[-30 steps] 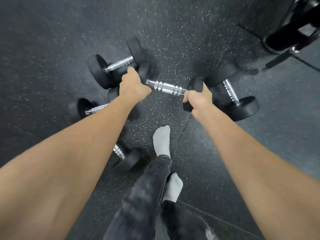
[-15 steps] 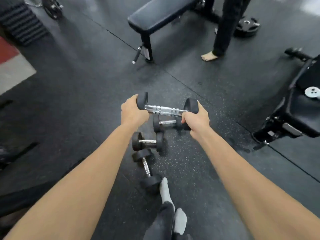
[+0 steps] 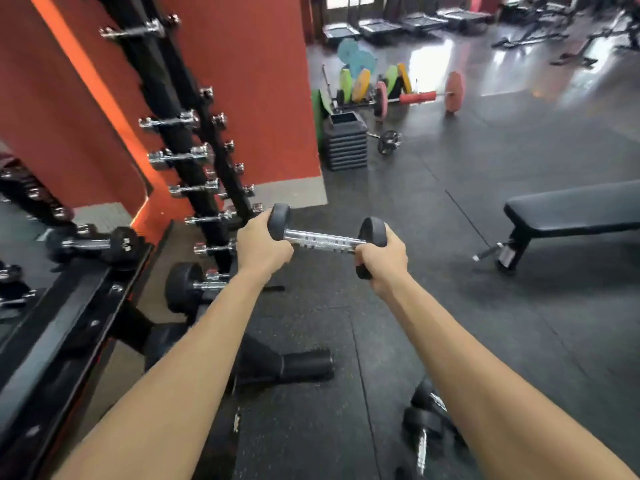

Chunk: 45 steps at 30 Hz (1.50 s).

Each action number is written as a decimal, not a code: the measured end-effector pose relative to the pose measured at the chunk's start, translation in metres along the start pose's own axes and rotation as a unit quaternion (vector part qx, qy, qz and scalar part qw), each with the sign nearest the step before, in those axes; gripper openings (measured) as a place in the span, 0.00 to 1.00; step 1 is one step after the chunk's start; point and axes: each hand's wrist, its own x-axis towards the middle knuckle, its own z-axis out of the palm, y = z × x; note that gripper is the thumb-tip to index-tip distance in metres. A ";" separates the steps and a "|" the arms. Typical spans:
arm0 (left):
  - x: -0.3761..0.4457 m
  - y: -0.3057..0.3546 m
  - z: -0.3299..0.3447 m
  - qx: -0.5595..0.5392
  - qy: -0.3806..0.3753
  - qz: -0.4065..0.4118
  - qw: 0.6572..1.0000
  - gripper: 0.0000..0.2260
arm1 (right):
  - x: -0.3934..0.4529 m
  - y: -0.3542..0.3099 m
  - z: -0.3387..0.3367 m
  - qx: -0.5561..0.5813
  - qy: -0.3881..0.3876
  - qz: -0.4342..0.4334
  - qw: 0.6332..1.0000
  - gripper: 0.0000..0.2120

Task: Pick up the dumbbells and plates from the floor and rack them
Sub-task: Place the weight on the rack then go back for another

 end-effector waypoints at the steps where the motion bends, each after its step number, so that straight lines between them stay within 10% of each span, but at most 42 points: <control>1: 0.009 -0.015 -0.032 0.003 0.023 -0.010 1.000 0.26 | -0.005 -0.008 0.036 -0.002 -0.026 -0.005 1.000 0.31; 17: 0.052 -0.236 -0.365 0.024 0.303 -0.163 0.939 0.33 | -0.115 0.001 0.467 -0.031 -0.334 0.060 0.940 0.42; 45: 0.174 -0.504 -0.391 0.021 0.151 -0.386 0.910 0.40 | -0.099 0.151 0.677 -0.266 -0.294 0.211 0.893 0.32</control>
